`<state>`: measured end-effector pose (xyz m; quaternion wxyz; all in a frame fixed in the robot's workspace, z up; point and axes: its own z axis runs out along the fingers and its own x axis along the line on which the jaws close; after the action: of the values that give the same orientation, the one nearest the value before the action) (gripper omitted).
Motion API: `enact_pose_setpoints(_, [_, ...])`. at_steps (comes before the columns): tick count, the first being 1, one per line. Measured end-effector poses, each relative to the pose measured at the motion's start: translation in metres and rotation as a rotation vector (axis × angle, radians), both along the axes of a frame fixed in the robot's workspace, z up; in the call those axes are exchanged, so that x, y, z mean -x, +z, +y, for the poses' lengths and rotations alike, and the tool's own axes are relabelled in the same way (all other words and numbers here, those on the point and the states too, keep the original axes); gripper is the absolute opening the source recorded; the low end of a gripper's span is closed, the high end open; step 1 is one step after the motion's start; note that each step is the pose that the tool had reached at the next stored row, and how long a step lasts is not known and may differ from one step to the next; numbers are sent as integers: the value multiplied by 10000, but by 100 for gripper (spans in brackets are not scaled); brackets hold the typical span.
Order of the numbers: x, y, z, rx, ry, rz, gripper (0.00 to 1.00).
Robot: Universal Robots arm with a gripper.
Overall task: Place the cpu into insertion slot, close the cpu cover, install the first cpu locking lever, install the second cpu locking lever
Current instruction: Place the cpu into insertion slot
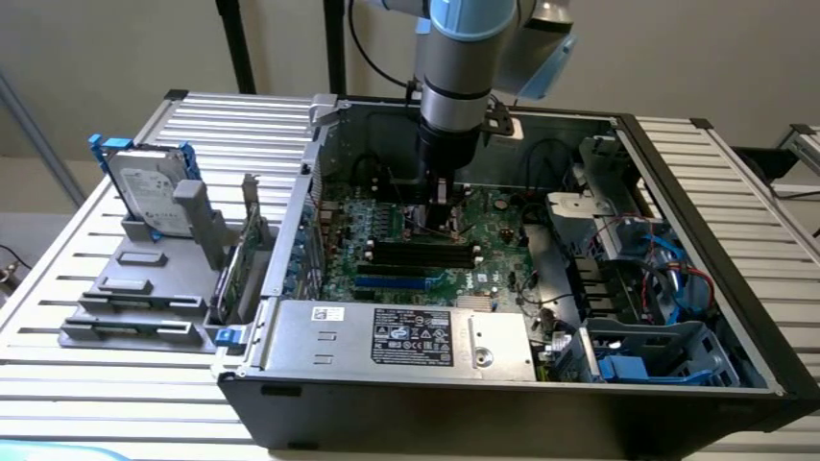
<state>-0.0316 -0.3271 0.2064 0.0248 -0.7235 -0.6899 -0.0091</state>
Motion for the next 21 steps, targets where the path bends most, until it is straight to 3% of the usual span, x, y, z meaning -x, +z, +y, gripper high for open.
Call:
enact_pose_setpoints(8, [0,-19,-18,-3,-1,-29,54])
enact_pose_setpoints(14, [0,-29,-23,-1,0,-106,54])
enact_pose_setpoints(21, [2,-47,-23,1,0,-115,54])
